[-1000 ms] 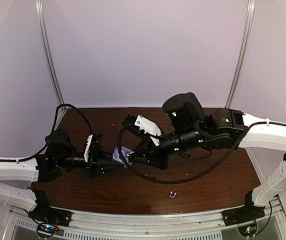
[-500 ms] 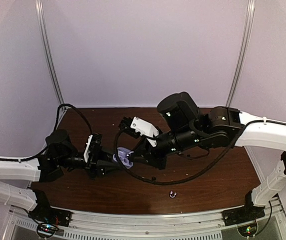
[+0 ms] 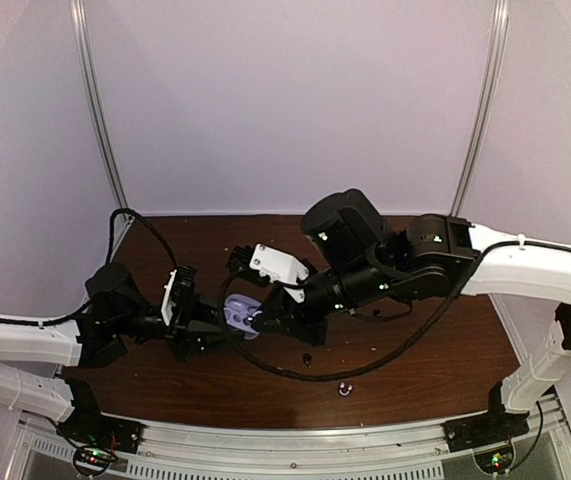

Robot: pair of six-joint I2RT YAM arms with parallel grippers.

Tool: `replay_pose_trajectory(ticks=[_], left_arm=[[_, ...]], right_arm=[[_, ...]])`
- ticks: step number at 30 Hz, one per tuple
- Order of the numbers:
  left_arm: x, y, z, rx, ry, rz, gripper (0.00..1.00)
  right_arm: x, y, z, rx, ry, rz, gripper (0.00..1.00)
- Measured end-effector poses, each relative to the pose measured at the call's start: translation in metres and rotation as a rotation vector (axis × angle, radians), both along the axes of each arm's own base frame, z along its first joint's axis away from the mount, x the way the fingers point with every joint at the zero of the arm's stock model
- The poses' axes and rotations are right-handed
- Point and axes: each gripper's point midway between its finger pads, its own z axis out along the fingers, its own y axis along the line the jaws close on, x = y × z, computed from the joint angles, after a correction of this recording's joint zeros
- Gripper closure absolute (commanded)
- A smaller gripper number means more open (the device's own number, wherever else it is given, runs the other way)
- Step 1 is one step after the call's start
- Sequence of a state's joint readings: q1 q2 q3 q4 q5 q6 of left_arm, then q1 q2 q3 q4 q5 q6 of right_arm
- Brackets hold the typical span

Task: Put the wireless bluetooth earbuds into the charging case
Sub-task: Insert the right earbud into the right side groove of the charging case.

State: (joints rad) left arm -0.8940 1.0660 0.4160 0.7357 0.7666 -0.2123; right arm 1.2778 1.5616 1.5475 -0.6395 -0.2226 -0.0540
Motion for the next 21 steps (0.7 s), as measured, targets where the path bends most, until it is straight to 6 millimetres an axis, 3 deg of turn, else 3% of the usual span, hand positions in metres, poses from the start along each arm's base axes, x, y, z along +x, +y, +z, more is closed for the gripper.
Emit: replay_pose_trajectory(ticks=[10, 21], left_arm=[[-0.0052, 0.0018, 0.0063, -0.029, 0.004, -0.026, 1.00], [-0.0090, 0.0038, 0.0028, -0.031, 0.016, -0.042, 1.00]], right_arm=[[-0.0052, 0.0042, 0.0092, 0.004, -0.029, 0.017, 0.83], [-0.0089, 0.0066, 0.0034, -0.040, -0.045, 0.021, 0.79]])
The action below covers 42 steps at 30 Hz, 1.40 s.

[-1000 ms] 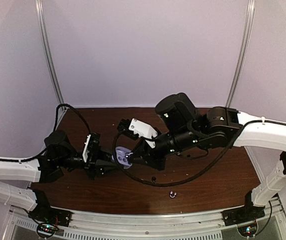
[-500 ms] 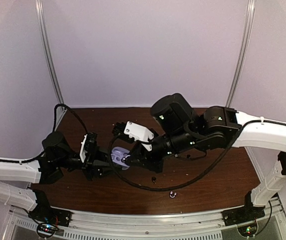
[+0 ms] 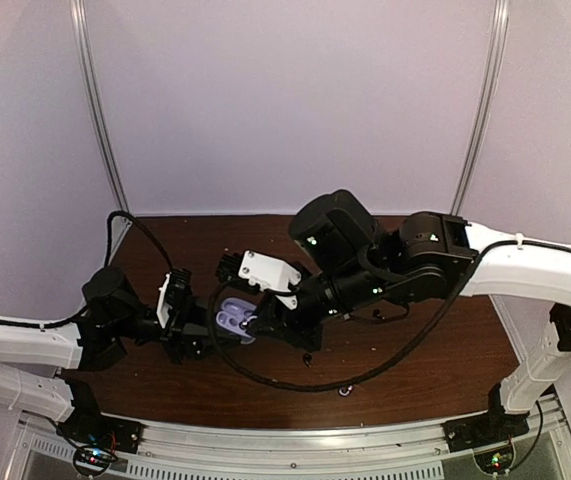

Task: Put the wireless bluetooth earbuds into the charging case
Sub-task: Insert the right earbud into the right side groove of the charging case, then adjust the right earbud in the right side groove of the charging case.

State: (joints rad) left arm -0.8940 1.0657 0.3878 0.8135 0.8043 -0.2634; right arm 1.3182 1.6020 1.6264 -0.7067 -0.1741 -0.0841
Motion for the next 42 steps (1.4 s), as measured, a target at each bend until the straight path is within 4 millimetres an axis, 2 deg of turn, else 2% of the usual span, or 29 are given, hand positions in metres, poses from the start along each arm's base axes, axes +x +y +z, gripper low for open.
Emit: replay_pose_trajectory(ticks=[3, 21, 26, 32, 36, 42], left_arm=[[0.000, 0.000, 0.001, -0.003, 0.002, 0.000, 1.00], [0.001, 0.001, 0.005, -0.020, 0.000, 0.009, 1.00], [0.001, 0.001, 0.005, -0.020, -0.001, 0.006, 1.00], [0.000, 0.001, 0.005, -0.020, -0.001, 0.005, 1.00], [0.000, 0.001, 0.004, -0.020, -0.001, 0.005, 1.00], [0.000, 0.001, 0.004, -0.020, -0.001, 0.005, 1.00]], right_arm=[[0.001, 0.000, 0.001, -0.001, -0.003, -0.004, 0.72], [-0.002, 0.000, 0.009, 0.018, -0.013, -0.004, 0.58], [-0.002, -0.002, 0.027, 0.070, -0.025, -0.010, 0.60], [0.001, -0.010, 0.041, 0.104, -0.034, -0.039, 0.71], [0.001, -0.012, 0.037, 0.097, -0.025, -0.046, 0.76], [0.000, -0.014, 0.024, 0.069, -0.013, -0.045, 0.77]])
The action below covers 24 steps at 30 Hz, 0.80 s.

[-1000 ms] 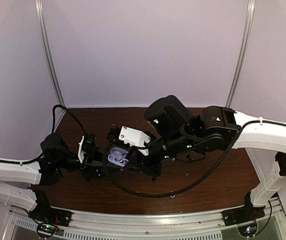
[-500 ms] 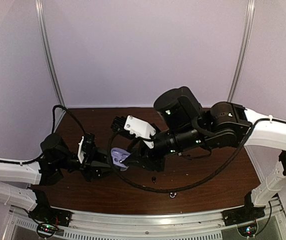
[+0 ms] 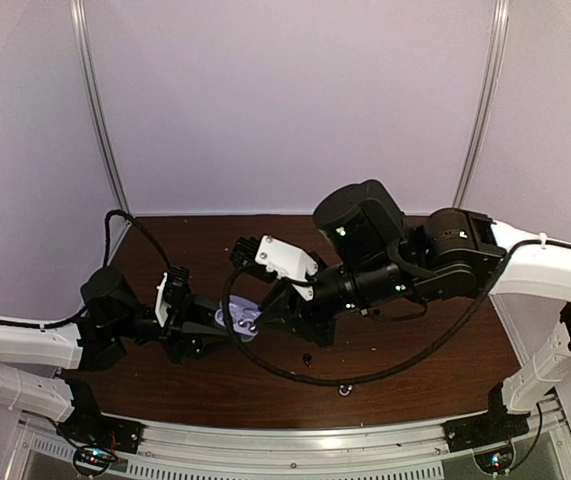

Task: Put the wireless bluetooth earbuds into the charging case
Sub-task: Adjust the right earbud in the right side groove of the charging case.

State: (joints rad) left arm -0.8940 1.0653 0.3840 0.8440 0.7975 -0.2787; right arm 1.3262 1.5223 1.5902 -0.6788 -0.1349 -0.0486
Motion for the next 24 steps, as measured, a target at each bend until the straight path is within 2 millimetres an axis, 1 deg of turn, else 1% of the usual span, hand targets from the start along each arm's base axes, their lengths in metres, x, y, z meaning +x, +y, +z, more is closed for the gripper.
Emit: replay_pose_trajectory(ticks=[8, 14, 20, 24], left_arm=[[0.000, 0.000, -0.001, 0.003, -0.001, 0.000, 1.00], [0.000, 0.000, -0.002, 0.005, -0.006, 0.001, 1.00], [0.000, 0.000, -0.002, 0.007, -0.005, 0.001, 1.00], [0.000, 0.000, -0.004, 0.012, -0.007, 0.002, 1.00]], right_arm=[[0.000, 0.002, -0.002, -0.003, 0.002, 0.003, 0.80], [0.001, 0.005, -0.009, -0.019, 0.006, 0.003, 0.83], [0.001, 0.008, -0.017, -0.036, 0.009, 0.005, 0.93], [0.002, 0.009, -0.020, -0.044, 0.009, 0.005, 0.95]])
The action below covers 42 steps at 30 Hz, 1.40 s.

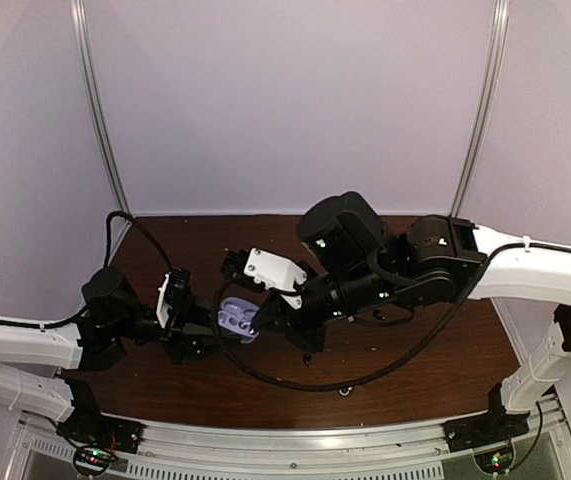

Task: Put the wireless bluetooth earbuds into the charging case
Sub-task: Adjust the right earbud in the right side groove of the charging case, then move the left earbud to the center of the board.

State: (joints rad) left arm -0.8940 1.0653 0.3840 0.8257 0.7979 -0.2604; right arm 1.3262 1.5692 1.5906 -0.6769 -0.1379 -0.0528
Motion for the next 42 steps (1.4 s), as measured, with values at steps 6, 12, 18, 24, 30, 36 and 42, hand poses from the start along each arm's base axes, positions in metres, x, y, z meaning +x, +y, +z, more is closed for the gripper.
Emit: replay_pose_trajectory(ticks=[6, 12, 18, 24, 30, 36, 42], left_arm=[[0.000, 0.000, -0.003, 0.012, 0.009, 0.000, 1.00], [0.002, 0.000, -0.003, 0.010, 0.009, 0.009, 1.00], [0.005, -0.001, -0.002, 0.009, 0.012, 0.031, 1.00], [0.010, 0.004, 0.000, -0.008, 0.009, 0.080, 1.00], [0.014, 0.012, -0.002, -0.020, 0.015, 0.143, 1.00], [0.018, 0.014, -0.006, -0.015, 0.032, 0.171, 1.00], [0.019, 0.014, -0.007, -0.013, 0.034, 0.175, 1.00]], right_arm=[[0.000, 0.001, -0.004, -0.009, 0.002, 0.001, 0.93], [0.000, 0.001, -0.002, -0.004, 0.006, 0.005, 0.75], [0.006, -0.019, 0.017, 0.067, 0.021, -0.024, 0.57], [0.009, -0.054, 0.012, 0.100, 0.058, -0.109, 0.60], [-0.002, -0.099, -0.095, -0.087, 0.187, -0.214, 0.66], [-0.015, -0.143, -0.187, -0.286, 0.291, -0.335, 0.67], [-0.005, -0.150, -0.224, -0.398, 0.276, -0.425, 0.72]])
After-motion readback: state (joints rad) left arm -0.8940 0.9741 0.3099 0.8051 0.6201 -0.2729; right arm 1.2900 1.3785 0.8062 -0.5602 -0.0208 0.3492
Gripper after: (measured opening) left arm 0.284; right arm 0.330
